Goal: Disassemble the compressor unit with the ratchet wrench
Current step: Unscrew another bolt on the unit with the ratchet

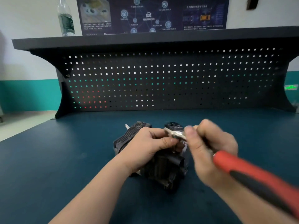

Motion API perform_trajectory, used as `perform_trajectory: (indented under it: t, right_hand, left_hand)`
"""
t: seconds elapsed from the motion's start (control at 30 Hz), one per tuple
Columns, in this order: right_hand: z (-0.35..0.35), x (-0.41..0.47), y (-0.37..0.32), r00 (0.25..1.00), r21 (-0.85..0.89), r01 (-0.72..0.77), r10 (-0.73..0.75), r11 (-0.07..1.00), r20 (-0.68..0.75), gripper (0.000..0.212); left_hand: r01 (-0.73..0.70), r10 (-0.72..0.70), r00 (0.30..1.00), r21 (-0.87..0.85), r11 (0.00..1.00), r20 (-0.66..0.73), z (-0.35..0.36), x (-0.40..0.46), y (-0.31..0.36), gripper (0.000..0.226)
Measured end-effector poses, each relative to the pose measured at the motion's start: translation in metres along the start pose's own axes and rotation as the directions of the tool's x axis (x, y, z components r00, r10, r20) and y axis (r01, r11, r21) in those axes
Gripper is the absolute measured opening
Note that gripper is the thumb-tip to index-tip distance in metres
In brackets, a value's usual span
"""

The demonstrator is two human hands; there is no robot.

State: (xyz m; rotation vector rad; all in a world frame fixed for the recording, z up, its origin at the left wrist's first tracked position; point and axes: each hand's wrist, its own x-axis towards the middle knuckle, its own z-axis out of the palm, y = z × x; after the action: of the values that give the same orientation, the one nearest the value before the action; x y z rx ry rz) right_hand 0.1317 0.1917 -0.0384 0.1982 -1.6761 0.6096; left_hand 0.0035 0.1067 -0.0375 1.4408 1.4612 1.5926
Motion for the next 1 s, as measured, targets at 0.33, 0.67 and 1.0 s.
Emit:
perform_trajectory:
  t: [0.33, 0.67, 1.0]
  right_hand:
    - [-0.009, 0.013, 0.04, 0.589, 0.826, -0.553, 0.752, 0.107, 0.296, 0.041]
    - [0.003, 0.005, -0.003, 0.997, -0.071, 0.055, -0.051, 0.996, 0.061, 0.041]
    - [-0.006, 0.013, 0.036, 0.55, 0.865, -0.498, 0.795, 0.067, 0.256, 0.038]
  left_hand:
    - [0.011, -0.011, 1.0, -0.028, 1.0, 0.001, 0.002, 0.003, -0.001, 0.015]
    - [-0.028, 0.028, 0.999, 0.009, 1.0, -0.02, 0.0, 0.001, -0.004, 0.01]
    - [-0.019, 0.017, 0.998, -0.04, 0.999, -0.064, 0.004, 0.005, -0.005, 0.021]
